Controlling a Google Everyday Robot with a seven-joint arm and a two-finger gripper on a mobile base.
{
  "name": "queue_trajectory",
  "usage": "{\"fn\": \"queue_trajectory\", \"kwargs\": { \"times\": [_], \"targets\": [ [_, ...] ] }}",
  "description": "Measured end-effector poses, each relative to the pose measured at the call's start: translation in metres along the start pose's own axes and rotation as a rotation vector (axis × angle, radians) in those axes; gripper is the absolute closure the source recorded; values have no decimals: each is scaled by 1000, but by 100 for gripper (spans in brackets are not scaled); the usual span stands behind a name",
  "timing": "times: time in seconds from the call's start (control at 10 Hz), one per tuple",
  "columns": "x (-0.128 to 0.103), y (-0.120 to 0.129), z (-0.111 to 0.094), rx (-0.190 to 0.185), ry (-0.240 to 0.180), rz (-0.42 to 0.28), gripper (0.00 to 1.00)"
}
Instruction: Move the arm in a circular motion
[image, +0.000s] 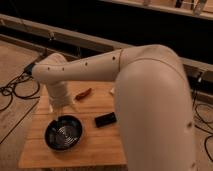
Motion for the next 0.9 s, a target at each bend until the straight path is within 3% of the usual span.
{"fn": "queue_trajectory", "kwargs": {
  "times": [0.3, 0.5, 0.7, 0.9],
  "targets": [
    [32, -64, -7, 5, -50, 169, 35],
    [39, -103, -21, 3, -89, 254, 35],
    [37, -129, -27, 10, -105, 282, 35],
    [37, -125, -27, 8, -104, 274, 35]
  ]
}}
